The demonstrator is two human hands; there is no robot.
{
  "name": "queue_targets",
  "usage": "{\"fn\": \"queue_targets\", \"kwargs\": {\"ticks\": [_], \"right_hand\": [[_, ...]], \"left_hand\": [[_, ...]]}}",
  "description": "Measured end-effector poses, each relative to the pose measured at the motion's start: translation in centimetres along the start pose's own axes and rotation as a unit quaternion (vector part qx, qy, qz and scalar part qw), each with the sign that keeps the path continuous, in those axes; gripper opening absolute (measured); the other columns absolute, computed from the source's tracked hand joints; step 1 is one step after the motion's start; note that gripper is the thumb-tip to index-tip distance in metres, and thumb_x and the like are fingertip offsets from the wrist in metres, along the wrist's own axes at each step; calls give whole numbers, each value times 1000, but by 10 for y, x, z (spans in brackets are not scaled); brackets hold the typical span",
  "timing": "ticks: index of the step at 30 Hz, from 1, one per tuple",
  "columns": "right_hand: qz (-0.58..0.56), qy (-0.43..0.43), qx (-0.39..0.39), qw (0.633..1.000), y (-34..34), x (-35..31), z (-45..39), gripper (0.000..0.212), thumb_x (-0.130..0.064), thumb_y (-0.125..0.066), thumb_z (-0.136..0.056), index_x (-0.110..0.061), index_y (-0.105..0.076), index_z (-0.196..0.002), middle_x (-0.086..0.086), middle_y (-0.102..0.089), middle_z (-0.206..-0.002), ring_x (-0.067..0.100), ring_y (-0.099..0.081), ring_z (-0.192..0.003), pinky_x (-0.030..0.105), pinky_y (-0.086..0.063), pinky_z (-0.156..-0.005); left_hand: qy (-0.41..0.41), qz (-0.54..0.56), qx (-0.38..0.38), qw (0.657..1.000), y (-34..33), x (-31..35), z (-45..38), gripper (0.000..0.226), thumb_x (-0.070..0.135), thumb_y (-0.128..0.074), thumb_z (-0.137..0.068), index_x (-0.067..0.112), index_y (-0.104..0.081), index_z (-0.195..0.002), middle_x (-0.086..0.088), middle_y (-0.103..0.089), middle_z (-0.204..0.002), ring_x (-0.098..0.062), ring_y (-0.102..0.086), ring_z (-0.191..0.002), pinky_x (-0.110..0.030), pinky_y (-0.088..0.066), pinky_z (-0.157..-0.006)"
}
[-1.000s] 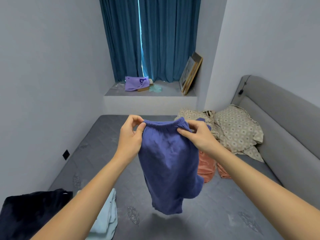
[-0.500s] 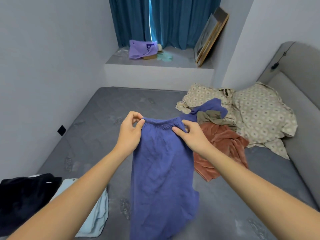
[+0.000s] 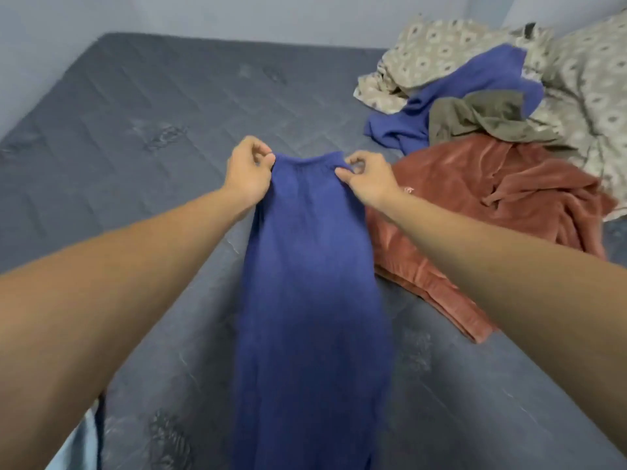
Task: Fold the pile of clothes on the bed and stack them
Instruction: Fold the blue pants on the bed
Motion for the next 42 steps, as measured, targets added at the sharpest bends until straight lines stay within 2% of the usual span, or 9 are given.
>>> {"fn": "queue_targets", "kwargs": {"ticks": [5,10,18,23,27,30,33,37,42], "right_hand": [[149,25,-11,989,-74,91,42,50,-30,-70,-94,-14,-55,-139,10,-59,-133,33,-51,-126,42,-40,-108],[246,8,-23,969,-113,151,194,71,-34,-72,-92,-17,-43,-154,5,-30,-166,30,-30,-150,45,-33,-117],[189,-165,41,967,-112,179,385,97,-39,-82,-84,-26,-28,-163,10,-15,-171,34,-19,-154,52,-25,-125],[148,-237,79,957,-118,186,471,107,-39,-90,-77,-25,-26,-161,11,-39,-146,34,-38,-134,50,-36,-114],[-12,-248,71,966,-134,190,520,96,-28,-90,-78,-30,-31,-154,-4,-49,-143,18,-49,-128,37,-44,-106],[-107,-274,53,954,-143,190,551,83,-27,-89,-80,-25,-38,-145,-20,-56,-122,8,-57,-111,26,-48,-90],[-147,-313,10,938,-155,194,575,59,-21,-90,-79,-11,-56,-127,-5,-68,-115,16,-68,-103,34,-59,-86],[-209,-340,-39,916,-167,202,609,29,-15,-89,-82,-14,-71,-105,1,-79,-104,16,-76,-93,34,-64,-81],[-258,-340,-56,903,-168,204,639,15,-22,-82,-90,-19,-73,-103,-10,-81,-96,14,-78,-89,29,-63,-70]], "left_hand": [[96,-54,-60,992,-51,-150,44,45,26,-67,-100,6,-50,-137,-20,-57,-134,-28,-58,-116,-39,-44,-108],[87,-102,-34,990,-32,-209,174,52,28,-79,-91,5,-54,-131,-16,-54,-130,-38,-54,-119,-51,-43,-108],[174,-83,-80,978,8,-233,369,65,38,-85,-84,18,-47,-133,2,-41,-127,-25,-51,-118,-44,-49,-100],[216,-30,-96,971,22,-254,454,60,37,-89,-81,26,-45,-121,10,-56,-114,-6,-61,-100,-23,-54,-82],[239,8,-108,965,25,-264,500,53,38,-90,-80,26,-50,-113,23,-60,-100,11,-64,-83,-3,-47,-63],[240,28,-126,962,22,-270,538,44,38,-92,-78,23,-64,-108,12,-72,-104,-6,-70,-94,-18,-57,-76],[247,33,-164,955,16,-270,564,51,32,-93,-77,11,-71,-117,-2,-76,-115,-17,-72,-102,-36,-60,-87],[227,17,-203,952,17,-273,580,24,15,-87,-84,11,-73,-104,-7,-77,-106,-22,-72,-97,-21,-58,-74],[221,104,-181,953,38,-282,603,42,7,-74,-95,12,-61,-135,2,-69,-127,-14,-68,-114,-31,-57,-95]]}}
Point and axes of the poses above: each hand's wrist, its own z-axis away from the middle knuckle, its own y-axis out of the back of the hand, x = y × z, the point moved 8 cm from there along -z, towards the middle knuckle
